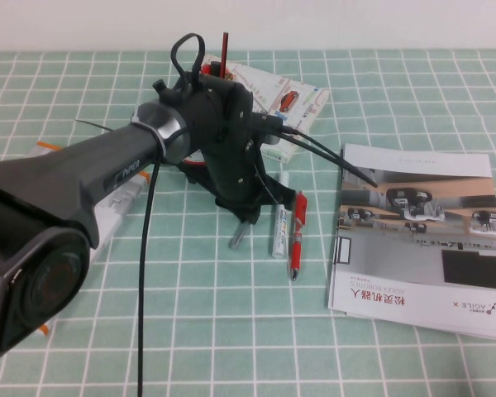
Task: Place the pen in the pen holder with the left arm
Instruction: Pick up the pen on the table, then place the pen onto the pen holder
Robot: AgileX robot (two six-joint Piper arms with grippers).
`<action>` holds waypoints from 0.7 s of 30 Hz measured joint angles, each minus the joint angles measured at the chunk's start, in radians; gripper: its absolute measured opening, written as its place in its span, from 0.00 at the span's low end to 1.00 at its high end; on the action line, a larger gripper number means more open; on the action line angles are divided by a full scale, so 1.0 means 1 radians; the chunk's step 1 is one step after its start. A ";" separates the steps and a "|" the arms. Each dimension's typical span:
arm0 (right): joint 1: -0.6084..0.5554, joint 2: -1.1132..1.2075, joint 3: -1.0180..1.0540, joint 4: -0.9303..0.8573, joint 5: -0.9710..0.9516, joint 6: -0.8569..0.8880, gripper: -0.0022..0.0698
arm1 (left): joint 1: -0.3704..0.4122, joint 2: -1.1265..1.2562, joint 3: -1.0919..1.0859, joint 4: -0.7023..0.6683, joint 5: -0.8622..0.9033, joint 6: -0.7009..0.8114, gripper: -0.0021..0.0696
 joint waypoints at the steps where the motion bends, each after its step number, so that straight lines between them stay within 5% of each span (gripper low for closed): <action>1: 0.000 0.000 0.000 0.000 0.000 0.000 0.00 | 0.000 0.000 0.000 -0.003 0.012 0.000 0.09; 13: 0.000 0.000 0.000 0.000 0.000 0.000 0.00 | -0.008 -0.186 0.061 -0.011 0.029 0.080 0.08; 21: 0.000 0.000 0.000 0.000 0.000 0.000 0.00 | -0.015 -0.568 0.486 -0.017 -0.432 0.100 0.08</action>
